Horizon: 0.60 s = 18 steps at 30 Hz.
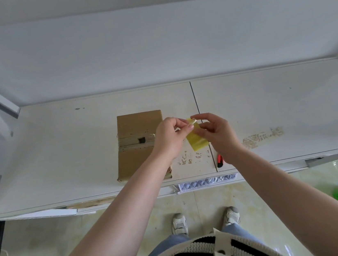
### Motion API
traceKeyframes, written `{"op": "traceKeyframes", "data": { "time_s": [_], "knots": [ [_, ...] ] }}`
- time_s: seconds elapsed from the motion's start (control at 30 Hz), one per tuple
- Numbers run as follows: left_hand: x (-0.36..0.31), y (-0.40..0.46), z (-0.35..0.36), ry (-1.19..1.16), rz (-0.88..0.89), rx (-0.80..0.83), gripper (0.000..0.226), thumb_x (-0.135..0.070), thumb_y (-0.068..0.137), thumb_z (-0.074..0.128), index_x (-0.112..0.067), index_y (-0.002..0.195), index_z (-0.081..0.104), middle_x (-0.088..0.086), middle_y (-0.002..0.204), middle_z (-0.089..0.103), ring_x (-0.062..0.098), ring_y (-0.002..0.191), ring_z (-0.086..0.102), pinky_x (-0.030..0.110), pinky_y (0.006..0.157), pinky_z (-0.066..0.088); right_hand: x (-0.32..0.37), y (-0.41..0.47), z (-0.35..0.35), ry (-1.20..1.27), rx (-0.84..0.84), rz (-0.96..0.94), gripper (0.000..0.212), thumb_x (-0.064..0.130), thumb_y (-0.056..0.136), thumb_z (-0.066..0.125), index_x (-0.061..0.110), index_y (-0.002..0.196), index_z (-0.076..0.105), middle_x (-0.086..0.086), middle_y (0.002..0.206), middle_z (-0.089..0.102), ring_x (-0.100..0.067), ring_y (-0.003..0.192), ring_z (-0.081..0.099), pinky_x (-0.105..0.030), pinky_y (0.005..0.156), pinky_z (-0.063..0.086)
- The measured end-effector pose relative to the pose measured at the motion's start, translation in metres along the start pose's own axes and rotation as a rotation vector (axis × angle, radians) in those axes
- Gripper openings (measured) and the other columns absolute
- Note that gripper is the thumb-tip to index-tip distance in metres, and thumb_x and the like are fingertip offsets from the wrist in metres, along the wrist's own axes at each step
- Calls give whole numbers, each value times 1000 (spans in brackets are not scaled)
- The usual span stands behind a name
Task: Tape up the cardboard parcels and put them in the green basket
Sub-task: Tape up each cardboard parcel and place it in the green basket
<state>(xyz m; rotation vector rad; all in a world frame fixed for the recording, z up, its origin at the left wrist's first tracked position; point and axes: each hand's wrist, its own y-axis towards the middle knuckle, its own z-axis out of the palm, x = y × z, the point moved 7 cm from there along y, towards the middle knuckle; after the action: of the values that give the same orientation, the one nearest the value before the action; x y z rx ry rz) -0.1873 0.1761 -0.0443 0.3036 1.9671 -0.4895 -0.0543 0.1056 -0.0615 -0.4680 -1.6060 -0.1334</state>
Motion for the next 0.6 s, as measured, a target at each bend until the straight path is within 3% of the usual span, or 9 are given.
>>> {"op": "traceKeyframes", "data": {
  "time_s": [0.1,0.23,0.37,0.47,0.6],
  "knots": [
    [-8,-1,-2,154,92,-20,14,-26,90,69,-17,82,61,-1,103,63,11,98,55,27,83,42,-4,-3,-3,5,-20,13,22,4,88,67,23,99,70,-12,84,74,-23,73,65,-38,71,51],
    [-14,-3,5,100,157,42,15,-19,88,72,-19,81,59,-6,83,64,4,74,56,12,64,41,-9,-5,-6,32,-70,47,16,6,89,67,21,90,69,-16,86,72,-25,72,61,-40,69,48],
    [-12,-2,5,83,154,-2,17,-9,86,71,-19,81,58,-9,77,62,2,68,57,12,63,45,-16,-5,-6,81,-76,96,11,7,88,68,15,95,69,-6,83,74,-20,71,64,-34,67,50],
    [-15,0,7,97,176,-29,15,-8,87,69,-16,87,56,-5,83,63,8,71,61,20,66,49,-21,-7,-6,165,-111,141,9,10,89,69,13,97,70,-5,81,75,-16,69,67,-28,62,54],
    [-18,2,4,137,188,-30,38,-9,87,70,-27,104,41,-4,105,54,5,68,60,13,63,44,-26,-8,-7,216,-131,187,9,10,88,70,10,97,70,-11,86,74,-18,73,68,-28,63,55]
  ]
}}
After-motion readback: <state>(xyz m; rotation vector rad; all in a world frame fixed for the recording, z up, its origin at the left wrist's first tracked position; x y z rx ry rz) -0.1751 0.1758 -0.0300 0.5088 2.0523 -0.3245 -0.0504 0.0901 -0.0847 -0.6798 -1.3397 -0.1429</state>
